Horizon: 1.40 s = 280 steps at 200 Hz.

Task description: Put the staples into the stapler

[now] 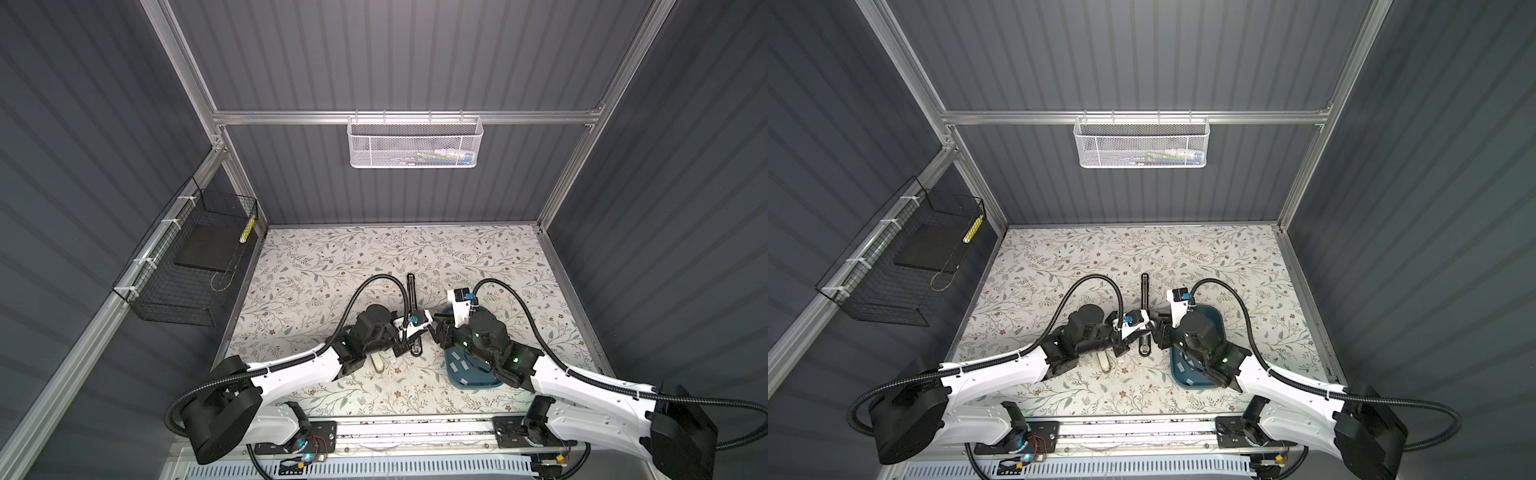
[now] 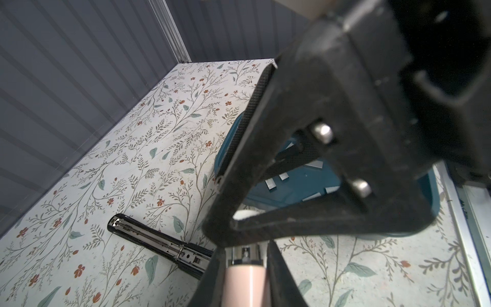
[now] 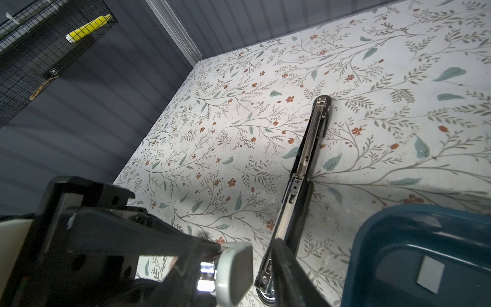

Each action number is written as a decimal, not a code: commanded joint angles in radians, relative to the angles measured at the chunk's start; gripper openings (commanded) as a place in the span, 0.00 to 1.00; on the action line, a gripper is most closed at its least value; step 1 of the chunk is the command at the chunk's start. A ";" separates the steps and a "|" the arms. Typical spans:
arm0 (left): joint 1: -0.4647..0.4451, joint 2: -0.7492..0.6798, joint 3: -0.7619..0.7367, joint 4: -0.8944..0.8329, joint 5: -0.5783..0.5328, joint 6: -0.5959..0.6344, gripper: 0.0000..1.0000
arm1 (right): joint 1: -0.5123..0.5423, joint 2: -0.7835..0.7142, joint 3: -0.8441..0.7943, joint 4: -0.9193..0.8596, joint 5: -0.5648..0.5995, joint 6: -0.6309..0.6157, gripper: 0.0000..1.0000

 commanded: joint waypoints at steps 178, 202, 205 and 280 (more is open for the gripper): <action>-0.002 -0.119 -0.069 0.101 -0.010 -0.008 0.00 | 0.005 0.070 0.031 -0.033 0.151 -0.058 0.50; -0.001 -0.138 -0.103 0.139 0.004 0.004 0.00 | 0.005 0.073 0.033 -0.038 0.164 -0.063 0.51; -0.003 -0.141 -0.106 0.145 0.004 0.005 0.00 | 0.005 0.073 0.033 -0.036 0.163 -0.063 0.51; -0.002 -0.162 -0.109 0.159 -0.002 -0.010 0.00 | 0.005 0.129 0.059 -0.068 0.194 -0.089 0.51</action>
